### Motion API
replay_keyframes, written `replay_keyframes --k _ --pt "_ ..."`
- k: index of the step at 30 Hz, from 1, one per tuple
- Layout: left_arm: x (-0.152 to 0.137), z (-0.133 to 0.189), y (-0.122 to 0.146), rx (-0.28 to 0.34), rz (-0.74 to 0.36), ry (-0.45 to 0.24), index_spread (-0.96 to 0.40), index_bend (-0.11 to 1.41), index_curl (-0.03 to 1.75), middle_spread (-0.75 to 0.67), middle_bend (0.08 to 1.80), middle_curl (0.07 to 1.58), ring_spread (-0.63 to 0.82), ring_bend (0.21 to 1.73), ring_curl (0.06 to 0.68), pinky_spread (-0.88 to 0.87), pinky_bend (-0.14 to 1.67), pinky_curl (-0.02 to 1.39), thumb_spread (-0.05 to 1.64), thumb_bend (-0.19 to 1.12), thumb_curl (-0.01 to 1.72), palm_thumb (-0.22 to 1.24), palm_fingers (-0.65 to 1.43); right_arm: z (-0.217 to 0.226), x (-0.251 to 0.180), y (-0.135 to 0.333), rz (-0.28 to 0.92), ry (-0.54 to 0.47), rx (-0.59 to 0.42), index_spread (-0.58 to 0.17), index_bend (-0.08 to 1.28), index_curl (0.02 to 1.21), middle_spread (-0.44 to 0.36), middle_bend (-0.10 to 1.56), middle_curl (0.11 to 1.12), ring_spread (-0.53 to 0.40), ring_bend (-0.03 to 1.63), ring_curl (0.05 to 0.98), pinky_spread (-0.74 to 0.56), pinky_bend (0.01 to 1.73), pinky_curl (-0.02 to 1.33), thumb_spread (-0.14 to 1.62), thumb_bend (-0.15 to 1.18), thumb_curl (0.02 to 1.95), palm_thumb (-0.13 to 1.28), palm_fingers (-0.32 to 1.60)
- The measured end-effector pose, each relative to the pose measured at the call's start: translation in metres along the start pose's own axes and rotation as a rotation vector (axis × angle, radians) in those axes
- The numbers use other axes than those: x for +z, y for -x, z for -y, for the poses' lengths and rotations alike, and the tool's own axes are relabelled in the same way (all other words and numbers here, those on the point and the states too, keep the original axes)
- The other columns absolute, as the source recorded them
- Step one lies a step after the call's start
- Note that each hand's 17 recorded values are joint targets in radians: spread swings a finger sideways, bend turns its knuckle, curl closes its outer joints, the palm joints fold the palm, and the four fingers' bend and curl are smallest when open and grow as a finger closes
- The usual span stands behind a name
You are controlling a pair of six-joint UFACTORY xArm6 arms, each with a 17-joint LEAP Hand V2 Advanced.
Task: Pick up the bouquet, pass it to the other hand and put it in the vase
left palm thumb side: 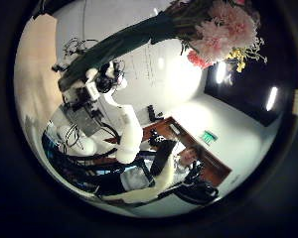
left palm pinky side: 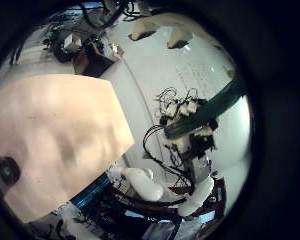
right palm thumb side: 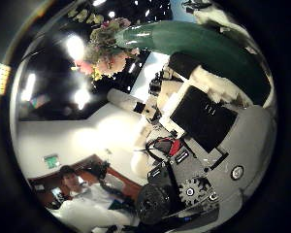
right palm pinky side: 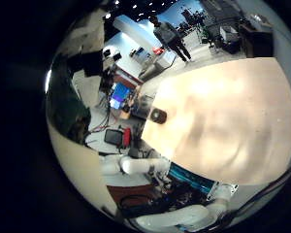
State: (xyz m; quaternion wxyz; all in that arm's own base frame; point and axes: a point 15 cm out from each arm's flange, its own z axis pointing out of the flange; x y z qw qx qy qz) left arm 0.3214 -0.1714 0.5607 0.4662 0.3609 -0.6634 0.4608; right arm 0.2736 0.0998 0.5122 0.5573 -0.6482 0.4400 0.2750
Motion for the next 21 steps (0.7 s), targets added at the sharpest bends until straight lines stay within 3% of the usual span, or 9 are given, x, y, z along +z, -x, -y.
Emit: replay_keyframes --k 4,13,21 --pt "-0.002 0.011 0.002 0.006 -0.024 -0.052 0.14 0.14 0.29 0.41 0.2 0.35 0.53 0.57 0.217 0.57 0.48 0.21 0.99 -0.03 0.32 0.22 0.07 -0.006 0.013 0.004 0.026 0.045 -0.009 -0.212 1.21 0.83 -0.118 1.39 0.72 -0.174 1.49 0.632 -0.21 1.31 0.73 0.81 0.0 1.26 1.17 1.17" --pt "0.007 0.015 -0.01 -0.002 -0.087 -0.019 0.14 0.14 0.26 0.45 0.21 0.35 0.54 0.63 0.23 0.57 0.56 0.22 0.96 -0.03 0.33 0.24 0.06 -0.014 0.031 -0.003 0.022 0.113 -0.004 -0.21 1.22 0.82 -0.119 1.39 0.72 -0.176 1.49 0.635 -0.22 1.29 0.76 0.81 0.0 1.28 1.2 1.16" --pt "0.023 0.003 -0.026 -0.047 -0.159 0.092 0.16 0.12 0.23 0.44 0.28 0.37 0.51 0.7 0.239 0.54 0.65 0.22 0.95 -0.03 0.34 0.27 0.1 -0.022 0.048 -0.013 -0.009 0.166 -0.003 -0.209 1.22 0.82 -0.119 1.39 0.72 -0.176 1.49 0.637 -0.22 1.28 0.78 0.8 0.0 1.3 1.21 1.16"
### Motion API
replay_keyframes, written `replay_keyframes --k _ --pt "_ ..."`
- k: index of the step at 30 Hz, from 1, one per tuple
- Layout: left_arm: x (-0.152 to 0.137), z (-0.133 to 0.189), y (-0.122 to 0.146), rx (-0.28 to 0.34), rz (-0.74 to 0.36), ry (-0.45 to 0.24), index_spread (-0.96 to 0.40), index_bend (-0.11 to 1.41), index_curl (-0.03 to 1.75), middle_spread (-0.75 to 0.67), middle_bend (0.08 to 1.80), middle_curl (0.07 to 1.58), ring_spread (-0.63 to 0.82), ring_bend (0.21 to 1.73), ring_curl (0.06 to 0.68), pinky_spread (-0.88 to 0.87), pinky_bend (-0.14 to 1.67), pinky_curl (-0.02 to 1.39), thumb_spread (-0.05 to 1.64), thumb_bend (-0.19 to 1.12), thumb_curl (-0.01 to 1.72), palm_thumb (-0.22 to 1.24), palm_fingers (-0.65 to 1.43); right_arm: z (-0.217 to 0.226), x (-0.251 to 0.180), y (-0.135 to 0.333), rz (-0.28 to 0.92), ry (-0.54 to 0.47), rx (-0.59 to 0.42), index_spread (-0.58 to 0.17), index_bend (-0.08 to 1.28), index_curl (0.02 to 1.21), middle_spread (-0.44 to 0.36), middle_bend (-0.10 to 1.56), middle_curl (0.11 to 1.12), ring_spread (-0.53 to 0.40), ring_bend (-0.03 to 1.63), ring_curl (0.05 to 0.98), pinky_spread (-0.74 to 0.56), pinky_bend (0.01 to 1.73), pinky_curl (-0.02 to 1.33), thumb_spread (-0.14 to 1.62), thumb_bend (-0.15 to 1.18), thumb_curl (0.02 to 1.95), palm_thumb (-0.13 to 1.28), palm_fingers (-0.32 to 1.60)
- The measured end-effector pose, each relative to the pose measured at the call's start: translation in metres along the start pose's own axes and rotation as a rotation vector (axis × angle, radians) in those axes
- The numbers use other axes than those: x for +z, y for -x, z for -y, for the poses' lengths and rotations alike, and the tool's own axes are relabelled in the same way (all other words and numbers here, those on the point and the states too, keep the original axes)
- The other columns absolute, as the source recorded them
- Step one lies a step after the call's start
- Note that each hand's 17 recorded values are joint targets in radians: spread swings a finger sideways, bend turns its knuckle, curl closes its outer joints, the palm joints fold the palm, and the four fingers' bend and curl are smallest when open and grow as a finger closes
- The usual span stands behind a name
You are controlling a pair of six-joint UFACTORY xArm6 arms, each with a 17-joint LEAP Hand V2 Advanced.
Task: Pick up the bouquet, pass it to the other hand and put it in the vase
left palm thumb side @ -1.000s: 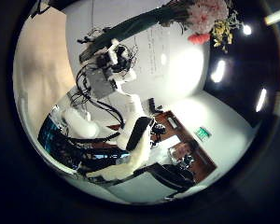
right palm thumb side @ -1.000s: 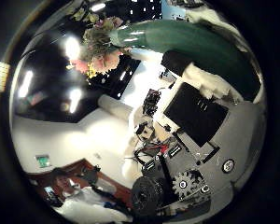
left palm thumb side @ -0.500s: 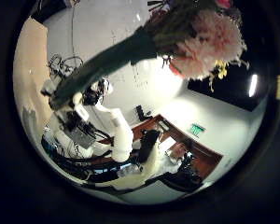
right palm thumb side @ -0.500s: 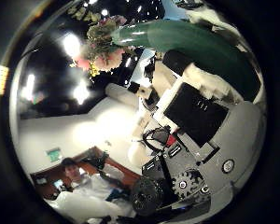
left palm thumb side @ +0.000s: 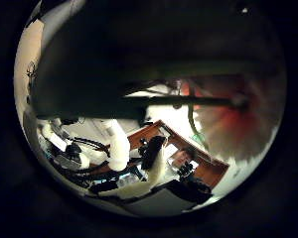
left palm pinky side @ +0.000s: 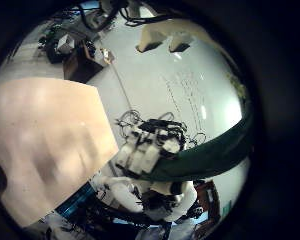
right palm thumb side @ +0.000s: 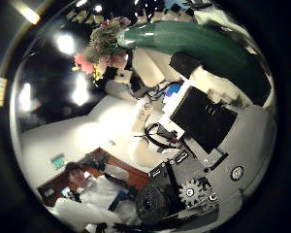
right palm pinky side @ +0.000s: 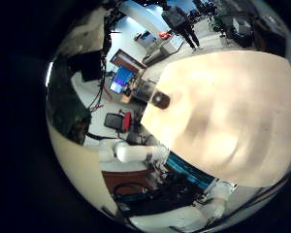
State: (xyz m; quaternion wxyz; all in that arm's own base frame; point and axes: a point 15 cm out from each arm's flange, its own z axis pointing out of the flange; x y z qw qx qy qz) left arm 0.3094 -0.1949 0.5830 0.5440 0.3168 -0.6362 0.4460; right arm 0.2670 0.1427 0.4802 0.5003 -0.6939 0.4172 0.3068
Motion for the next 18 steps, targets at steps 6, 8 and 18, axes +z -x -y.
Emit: replay_keyframes --k 6,8,18 --pt "0.007 0.007 -0.004 -0.039 -0.061 0.02 0.1 0.16 0.24 0.11 0.53 0.45 0.23 0.76 0.239 0.34 0.66 0.19 0.97 -0.01 0.35 0.37 0.39 -0.003 0.007 0.001 0.003 0.026 0.002 -0.208 1.22 0.81 -0.12 1.39 0.72 -0.177 1.49 0.639 -0.22 1.27 0.8 0.79 0.0 1.32 1.22 1.16" --pt "0.007 0.007 -0.003 -0.043 -0.069 0.018 0.06 0.14 0.23 -0.02 0.61 0.48 0.03 0.82 0.252 0.13 0.82 0.22 0.98 0.0 0.36 0.42 0.61 -0.005 0.006 -0.001 -0.008 0.031 0.006 -0.208 1.23 0.81 -0.12 1.39 0.72 -0.177 1.49 0.639 -0.22 1.26 0.8 0.78 -0.01 1.32 1.22 1.16" --pt "-0.012 0.018 -0.011 -0.029 -0.095 -0.068 -0.35 0.58 0.36 -0.39 1.03 0.74 -0.4 1.33 0.483 -0.41 1.35 0.46 1.01 0.1 0.48 0.84 1.27 0.003 0.0 -0.024 -0.092 -0.021 0.04 -0.212 1.19 0.8 -0.12 1.36 0.7 -0.179 1.46 0.625 -0.25 1.22 0.79 0.79 -0.07 1.19 1.09 1.14"
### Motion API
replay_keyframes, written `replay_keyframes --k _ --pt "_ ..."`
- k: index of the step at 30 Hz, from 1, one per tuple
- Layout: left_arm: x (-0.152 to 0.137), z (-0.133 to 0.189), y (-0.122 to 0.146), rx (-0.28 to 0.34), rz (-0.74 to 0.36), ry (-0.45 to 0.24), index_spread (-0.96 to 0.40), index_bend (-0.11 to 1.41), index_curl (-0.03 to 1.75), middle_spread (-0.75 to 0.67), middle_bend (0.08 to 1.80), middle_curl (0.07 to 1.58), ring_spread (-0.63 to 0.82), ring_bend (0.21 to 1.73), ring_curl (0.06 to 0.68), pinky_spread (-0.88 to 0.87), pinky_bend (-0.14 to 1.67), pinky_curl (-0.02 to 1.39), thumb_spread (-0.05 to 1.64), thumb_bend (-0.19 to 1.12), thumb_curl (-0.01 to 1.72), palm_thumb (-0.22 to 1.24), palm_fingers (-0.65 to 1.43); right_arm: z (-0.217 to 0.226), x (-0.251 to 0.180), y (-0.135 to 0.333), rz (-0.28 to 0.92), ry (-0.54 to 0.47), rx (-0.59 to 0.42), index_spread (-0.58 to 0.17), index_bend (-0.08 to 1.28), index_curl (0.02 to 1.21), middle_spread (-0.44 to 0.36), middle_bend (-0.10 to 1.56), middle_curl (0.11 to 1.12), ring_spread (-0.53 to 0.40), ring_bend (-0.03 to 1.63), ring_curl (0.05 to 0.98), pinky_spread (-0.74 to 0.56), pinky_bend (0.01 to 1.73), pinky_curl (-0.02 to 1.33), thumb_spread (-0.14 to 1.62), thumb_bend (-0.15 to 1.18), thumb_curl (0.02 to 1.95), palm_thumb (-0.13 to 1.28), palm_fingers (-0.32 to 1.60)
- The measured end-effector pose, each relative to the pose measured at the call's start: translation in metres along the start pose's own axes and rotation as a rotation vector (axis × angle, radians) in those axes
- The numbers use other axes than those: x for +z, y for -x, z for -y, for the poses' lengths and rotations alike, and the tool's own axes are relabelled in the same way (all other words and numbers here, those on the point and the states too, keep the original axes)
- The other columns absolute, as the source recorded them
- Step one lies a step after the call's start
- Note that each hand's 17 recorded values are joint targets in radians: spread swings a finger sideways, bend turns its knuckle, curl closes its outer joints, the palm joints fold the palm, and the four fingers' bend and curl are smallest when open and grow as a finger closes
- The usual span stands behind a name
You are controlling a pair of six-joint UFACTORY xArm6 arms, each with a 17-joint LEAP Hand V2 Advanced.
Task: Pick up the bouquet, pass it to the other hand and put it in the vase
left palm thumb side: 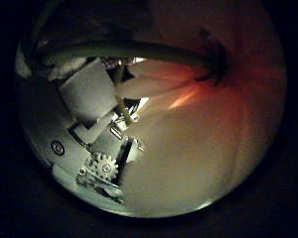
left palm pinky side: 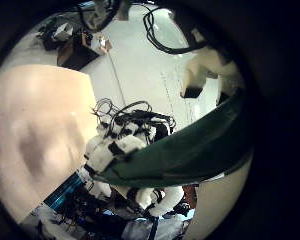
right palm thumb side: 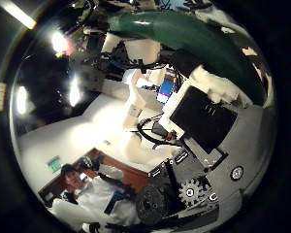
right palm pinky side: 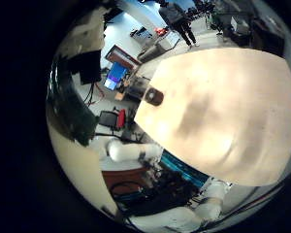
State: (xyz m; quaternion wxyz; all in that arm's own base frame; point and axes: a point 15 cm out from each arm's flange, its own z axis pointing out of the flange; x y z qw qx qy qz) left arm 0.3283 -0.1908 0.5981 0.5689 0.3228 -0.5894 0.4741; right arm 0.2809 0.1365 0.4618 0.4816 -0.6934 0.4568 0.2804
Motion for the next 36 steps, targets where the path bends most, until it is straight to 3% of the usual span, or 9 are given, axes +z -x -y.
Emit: replay_keyframes --k 4,5,6,8,10,16,21,31,36 --pt "-0.012 0.001 -0.005 0.028 0.016 -0.052 -0.46 0.77 0.47 -0.43 1.13 0.79 -0.41 1.42 0.53 -0.43 1.44 0.52 1.01 0.1 0.53 0.9 1.19 -0.009 0.008 -0.014 0.031 -0.009 0.08 -0.235 1.03 0.75 -0.123 1.27 0.66 -0.19 1.37 0.578 -0.35 1.14 0.72 0.83 -0.05 1.05 0.99 1.05" --pt "-0.013 0.0 -0.008 0.043 0.024 -0.056 -0.48 0.8 0.49 -0.44 1.15 0.8 -0.41 1.44 0.539 -0.43 1.46 0.53 1.01 0.1 0.54 0.91 1.17 -0.01 0.009 -0.016 0.034 -0.013 0.092 -0.252 0.86 0.73 -0.126 1.17 0.63 -0.202 1.34 0.571 -0.41 1.15 0.71 0.85 -0.05 0.99 0.95 0.87" --pt "-0.015 0.0 -0.012 0.059 0.034 -0.063 -0.49 0.83 0.51 -0.45 1.16 0.81 -0.41 1.46 0.547 -0.43 1.47 0.54 1.02 0.09 0.55 0.92 1.16 -0.01 0.009 -0.016 0.032 -0.017 0.095 -0.252 0.86 0.73 -0.126 1.17 0.63 -0.202 1.34 0.571 -0.41 1.15 0.71 0.85 -0.05 0.99 0.95 0.87" --pt "-0.025 0.0 -0.021 0.093 0.067 -0.087 -0.52 0.87 0.55 -0.45 1.19 0.83 -0.41 1.48 0.559 -0.44 1.5 0.56 1.03 0.09 0.57 0.93 1.13 -0.008 0.007 -0.02 0.021 -0.032 0.11 -0.292 0.61 0.66 -0.139 1.01 0.58 -0.218 1.31 0.547 -0.45 1.2 0.69 0.86 -0.04 0.91 0.91 0.58" --pt "-0.032 0.0 -0.029 0.126 0.097 -0.106 -0.55 0.89 0.59 -0.46 1.21 0.84 -0.41 1.5 0.571 -0.44 1.51 0.58 1.04 0.09 0.59 0.94 1.1 -0.008 0.006 -0.019 0.02 -0.034 0.113 -0.317 0.55 0.63 -0.135 0.94 0.56 -0.214 1.26 0.529 -0.37 1.12 0.69 0.88 -0.04 0.86 0.89 0.35" --pt "-0.072 0.001 -0.059 0.222 0.218 -0.208 -0.59 0.89 0.7 -0.47 1.25 0.86 -0.4 1.53 0.587 -0.44 1.53 0.62 1.05 0.06 0.64 0.95 1.06 -0.005 0.006 -0.019 0.023 -0.037 0.116 -0.352 0.46 0.54 -0.096 0.76 0.48 -0.141 1.09 0.445 -0.1 1.0 0.64 0.9 -0.04 0.76 0.85 0.07" --pt "-0.106 -0.004 -0.076 0.272 0.29 -0.31 -0.63 0.87 0.79 -0.47 1.25 0.87 -0.39 1.55 0.592 -0.44 1.53 0.65 1.06 0.04 0.67 0.96 1.05 0.006 0.006 -0.011 0.092 -0.065 0.158 -0.363 0.36 0.45 -0.033 0.61 0.4 -0.025 0.94 0.352 0.17 0.9 0.54 0.92 -0.03 0.69 0.83 0.0" --pt "-0.187 -0.041 -0.104 0.35 0.446 -0.518 -0.67 0.78 0.95 -0.47 1.26 0.88 -0.39 1.55 0.594 -0.44 1.51 0.69 1.07 0.01 0.72 0.98 1.05 0.009 0.008 -0.017 0.113 -0.066 0.188 -0.37 0.24 0.39 0.023 0.46 0.35 0.12 0.77 0.277 0.37 0.77 0.44 0.95 -0.03 0.61 0.8 0.01" --pt "-0.211 -0.06 -0.101 0.341 0.483 -0.549 -0.69 0.74 1.02 -0.47 1.26 0.88 -0.39 1.55 0.593 -0.44 1.5 0.7 1.07 -0.01 0.74 0.98 1.05 0.011 0.007 -0.02 0.113 -0.066 0.194 -0.372 0.19 0.38 0.05 0.38 0.33 0.172 0.7 0.248 0.43 0.75 0.41 0.96 -0.03 0.58 0.76 0.02"
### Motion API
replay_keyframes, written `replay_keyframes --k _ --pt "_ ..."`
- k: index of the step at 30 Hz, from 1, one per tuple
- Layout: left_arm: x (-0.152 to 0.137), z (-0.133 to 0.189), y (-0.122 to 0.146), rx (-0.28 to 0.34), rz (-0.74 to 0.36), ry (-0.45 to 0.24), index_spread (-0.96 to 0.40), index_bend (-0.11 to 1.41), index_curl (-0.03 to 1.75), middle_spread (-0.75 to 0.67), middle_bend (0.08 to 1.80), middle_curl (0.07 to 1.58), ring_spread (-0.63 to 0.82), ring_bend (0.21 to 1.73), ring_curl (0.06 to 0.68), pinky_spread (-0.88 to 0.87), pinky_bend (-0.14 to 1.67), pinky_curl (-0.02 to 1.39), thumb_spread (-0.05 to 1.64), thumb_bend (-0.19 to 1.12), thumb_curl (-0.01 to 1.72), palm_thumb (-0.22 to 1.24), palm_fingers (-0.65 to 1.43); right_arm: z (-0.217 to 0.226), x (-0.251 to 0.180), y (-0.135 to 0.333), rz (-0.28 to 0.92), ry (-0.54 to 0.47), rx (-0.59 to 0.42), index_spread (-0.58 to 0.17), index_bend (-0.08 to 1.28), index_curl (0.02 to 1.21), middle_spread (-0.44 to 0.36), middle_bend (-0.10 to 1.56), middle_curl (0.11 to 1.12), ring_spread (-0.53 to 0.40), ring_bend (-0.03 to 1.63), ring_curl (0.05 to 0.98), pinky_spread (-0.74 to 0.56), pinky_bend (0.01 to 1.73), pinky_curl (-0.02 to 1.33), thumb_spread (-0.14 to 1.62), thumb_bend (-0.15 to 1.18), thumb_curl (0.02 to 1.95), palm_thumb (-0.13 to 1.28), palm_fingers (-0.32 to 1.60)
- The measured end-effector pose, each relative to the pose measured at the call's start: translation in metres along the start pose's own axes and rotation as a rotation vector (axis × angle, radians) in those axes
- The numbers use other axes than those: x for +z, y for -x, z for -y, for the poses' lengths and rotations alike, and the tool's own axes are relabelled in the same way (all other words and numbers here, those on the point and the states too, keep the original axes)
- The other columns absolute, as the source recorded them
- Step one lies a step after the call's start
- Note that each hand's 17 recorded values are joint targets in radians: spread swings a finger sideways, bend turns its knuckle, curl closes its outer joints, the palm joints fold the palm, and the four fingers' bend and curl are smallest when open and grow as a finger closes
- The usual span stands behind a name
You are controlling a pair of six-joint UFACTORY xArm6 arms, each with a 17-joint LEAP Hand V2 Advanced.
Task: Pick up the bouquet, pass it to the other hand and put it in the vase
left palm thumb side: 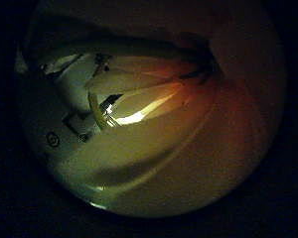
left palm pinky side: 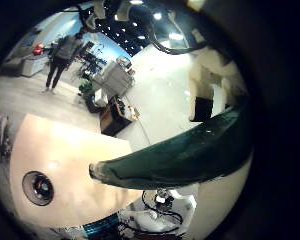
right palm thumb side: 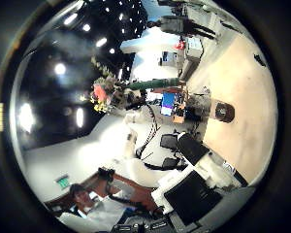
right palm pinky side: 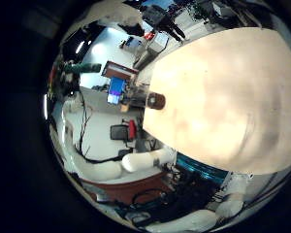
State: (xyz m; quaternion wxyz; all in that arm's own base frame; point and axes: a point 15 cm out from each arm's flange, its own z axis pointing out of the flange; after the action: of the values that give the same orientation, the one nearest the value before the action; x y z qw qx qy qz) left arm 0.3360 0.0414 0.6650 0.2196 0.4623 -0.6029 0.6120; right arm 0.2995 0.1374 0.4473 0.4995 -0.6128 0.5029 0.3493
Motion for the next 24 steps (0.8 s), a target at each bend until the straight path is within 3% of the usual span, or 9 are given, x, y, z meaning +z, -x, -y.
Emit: replay_keyframes --k 10,24 --pt "-0.057 -0.016 0.045 -0.06 0.034 -0.051 -0.73 0.66 1.14 -0.47 1.25 0.88 -0.39 1.54 0.592 -0.45 1.48 0.73 1.07 -0.01 0.77 0.98 1.06 -0.001 -0.001 -0.003 0.001 -0.006 0.009 -0.383 0.16 0.34 0.061 0.3 0.32 0.206 0.64 0.225 0.47 0.7 0.35 0.98 -0.03 0.54 0.73 0.05" --pt "-0.083 -0.035 0.073 -0.111 0.041 -0.04 -0.76 0.58 1.25 -0.47 1.24 0.88 -0.39 1.53 0.591 -0.45 1.45 0.76 1.08 -0.01 0.78 0.98 1.07 -0.003 -0.004 -0.01 0.001 -0.024 0.028 -0.378 0.16 0.3 0.063 0.26 0.33 0.208 0.59 0.215 0.47 0.66 0.31 0.99 -0.02 0.52 0.73 0.09"
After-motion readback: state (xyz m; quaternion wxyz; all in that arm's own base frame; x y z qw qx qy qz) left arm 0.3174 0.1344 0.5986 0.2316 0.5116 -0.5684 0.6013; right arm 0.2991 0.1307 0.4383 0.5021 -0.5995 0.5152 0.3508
